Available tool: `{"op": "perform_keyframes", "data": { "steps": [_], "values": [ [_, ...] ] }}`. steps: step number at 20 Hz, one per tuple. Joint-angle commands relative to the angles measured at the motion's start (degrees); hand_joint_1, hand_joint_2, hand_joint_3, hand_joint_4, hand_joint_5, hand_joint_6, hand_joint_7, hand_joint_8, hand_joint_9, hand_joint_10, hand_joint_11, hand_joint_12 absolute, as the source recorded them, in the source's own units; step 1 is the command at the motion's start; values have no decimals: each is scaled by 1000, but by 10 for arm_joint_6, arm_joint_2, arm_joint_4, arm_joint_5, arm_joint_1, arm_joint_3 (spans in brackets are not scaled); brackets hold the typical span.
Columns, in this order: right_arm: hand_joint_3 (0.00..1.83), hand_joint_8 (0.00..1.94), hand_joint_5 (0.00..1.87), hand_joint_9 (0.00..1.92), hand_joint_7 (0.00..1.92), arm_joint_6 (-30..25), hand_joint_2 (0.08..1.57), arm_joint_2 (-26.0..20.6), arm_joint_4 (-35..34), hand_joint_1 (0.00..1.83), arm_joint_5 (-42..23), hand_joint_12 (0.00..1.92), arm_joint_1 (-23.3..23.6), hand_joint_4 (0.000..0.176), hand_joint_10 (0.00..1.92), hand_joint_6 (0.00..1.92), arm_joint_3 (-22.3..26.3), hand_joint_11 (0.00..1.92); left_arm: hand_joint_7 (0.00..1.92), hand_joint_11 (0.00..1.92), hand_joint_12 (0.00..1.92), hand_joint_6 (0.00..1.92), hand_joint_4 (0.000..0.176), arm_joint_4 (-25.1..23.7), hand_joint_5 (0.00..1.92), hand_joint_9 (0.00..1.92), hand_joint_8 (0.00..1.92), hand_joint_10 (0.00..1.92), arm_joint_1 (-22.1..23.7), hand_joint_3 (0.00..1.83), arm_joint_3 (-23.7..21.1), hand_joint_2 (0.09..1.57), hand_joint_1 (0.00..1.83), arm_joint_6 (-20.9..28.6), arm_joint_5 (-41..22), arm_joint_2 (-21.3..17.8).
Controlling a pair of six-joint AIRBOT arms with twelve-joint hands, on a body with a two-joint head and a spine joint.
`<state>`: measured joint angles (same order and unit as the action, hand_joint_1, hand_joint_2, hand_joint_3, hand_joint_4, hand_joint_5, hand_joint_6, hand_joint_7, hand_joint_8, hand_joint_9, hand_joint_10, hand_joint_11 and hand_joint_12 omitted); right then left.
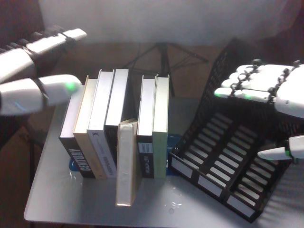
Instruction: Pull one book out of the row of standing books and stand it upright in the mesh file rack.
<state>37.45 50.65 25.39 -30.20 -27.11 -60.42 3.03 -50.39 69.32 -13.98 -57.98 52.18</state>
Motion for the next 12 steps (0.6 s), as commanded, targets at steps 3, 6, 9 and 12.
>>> {"op": "perform_keyframes", "data": {
  "steps": [3,6,9,12],
  "values": [
    [0,0,0,0,0,-68,1030,27,97,735,-7,0,45,0,0,0,-13,0,0,0,0,0,0,64,0,0,0,0,-14,0,12,1270,384,2,-77,4],
    [0,0,0,0,0,-144,968,64,212,834,14,0,79,0,0,0,-31,0,0,0,0,3,0,112,10,0,0,0,-39,0,20,1231,477,2,-81,4],
    [0,0,0,0,0,-197,934,99,293,898,22,0,96,0,0,0,-48,0,0,8,4,4,0,140,16,0,0,0,-61,0,24,1207,570,2,-90,4],
    [0,0,0,0,0,-230,908,134,355,1000,26,0,110,0,0,0,-63,0,0,0,0,1,1,172,4,0,0,0,-87,0,25,1199,590,2,-105,3]
  ]
}}
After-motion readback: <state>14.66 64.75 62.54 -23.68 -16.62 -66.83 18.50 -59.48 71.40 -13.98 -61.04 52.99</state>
